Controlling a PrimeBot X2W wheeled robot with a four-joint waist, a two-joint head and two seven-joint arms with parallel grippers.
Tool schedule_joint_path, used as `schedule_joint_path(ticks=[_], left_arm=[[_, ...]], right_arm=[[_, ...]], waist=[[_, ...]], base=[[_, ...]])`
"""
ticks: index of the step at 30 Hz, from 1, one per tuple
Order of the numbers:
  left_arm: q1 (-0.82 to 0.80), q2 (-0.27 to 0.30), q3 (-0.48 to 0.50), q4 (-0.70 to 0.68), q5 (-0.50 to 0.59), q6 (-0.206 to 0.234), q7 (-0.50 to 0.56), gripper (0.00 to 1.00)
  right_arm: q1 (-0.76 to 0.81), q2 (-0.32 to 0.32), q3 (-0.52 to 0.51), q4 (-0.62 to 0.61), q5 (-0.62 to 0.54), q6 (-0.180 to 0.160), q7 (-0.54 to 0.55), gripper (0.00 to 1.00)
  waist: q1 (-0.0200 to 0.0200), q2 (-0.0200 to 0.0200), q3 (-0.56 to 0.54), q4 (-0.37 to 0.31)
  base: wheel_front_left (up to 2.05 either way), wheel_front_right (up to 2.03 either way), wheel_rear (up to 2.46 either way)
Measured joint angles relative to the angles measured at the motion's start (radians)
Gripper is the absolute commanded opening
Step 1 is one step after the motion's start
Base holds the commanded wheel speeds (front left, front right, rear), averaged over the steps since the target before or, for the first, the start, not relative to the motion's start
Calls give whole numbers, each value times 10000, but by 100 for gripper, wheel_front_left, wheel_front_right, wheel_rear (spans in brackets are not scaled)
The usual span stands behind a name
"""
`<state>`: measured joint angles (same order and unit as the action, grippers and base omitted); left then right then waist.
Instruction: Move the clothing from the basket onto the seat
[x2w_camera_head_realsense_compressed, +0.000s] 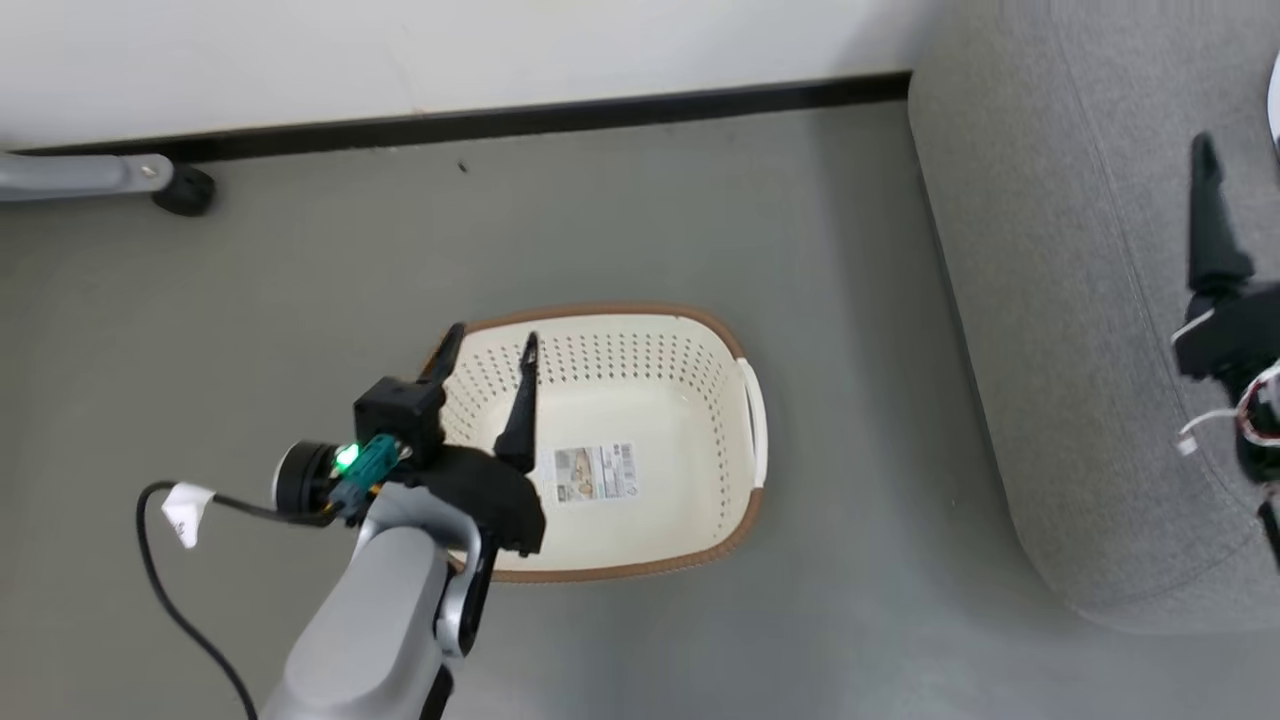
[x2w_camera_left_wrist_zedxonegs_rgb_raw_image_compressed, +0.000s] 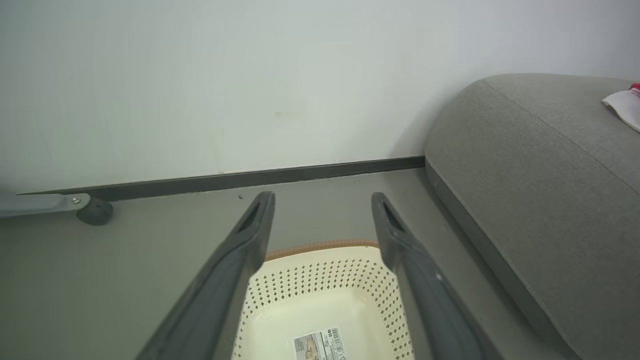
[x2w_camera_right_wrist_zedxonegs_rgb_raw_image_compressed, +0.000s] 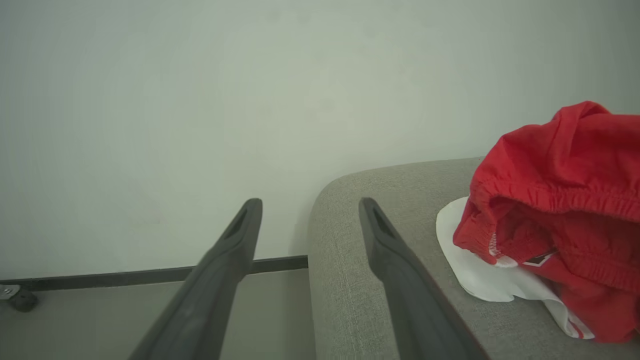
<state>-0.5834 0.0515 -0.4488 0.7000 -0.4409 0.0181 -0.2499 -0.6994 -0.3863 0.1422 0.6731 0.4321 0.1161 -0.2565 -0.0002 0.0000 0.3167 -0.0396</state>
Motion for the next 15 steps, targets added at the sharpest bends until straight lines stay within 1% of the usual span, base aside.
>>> schedule_joint_path(ticks=[2,6,8,11,15], left_arm=[[232,79,245,15,-44,180,0,100],[561,349,581,2,-42,360,0,100],[689,428,696,-10,-40,364,0,100],[884,516,911,-88,-33,489,0,100],[1174,775,1233,-219,38,593,0,100]], right_arm=[[286,184,132,-69,0,2,-2,100],[787,504,410,-105,0,44,0,100],[984,616,510,-146,0,44,0,100],[1293,815,627,-219,0,44,0,100],[1755,1058,769,-290,0,44,0,100]], waist=[[0,-1,-256,154],[0,-1,-732,457],[-1,-1,-951,612],[0,-1,-1254,844],[1,-1,-1618,1121]], base=[[0,0,0],[0,0,0],[0,0,0],[0,0,0],[0,0,0]])
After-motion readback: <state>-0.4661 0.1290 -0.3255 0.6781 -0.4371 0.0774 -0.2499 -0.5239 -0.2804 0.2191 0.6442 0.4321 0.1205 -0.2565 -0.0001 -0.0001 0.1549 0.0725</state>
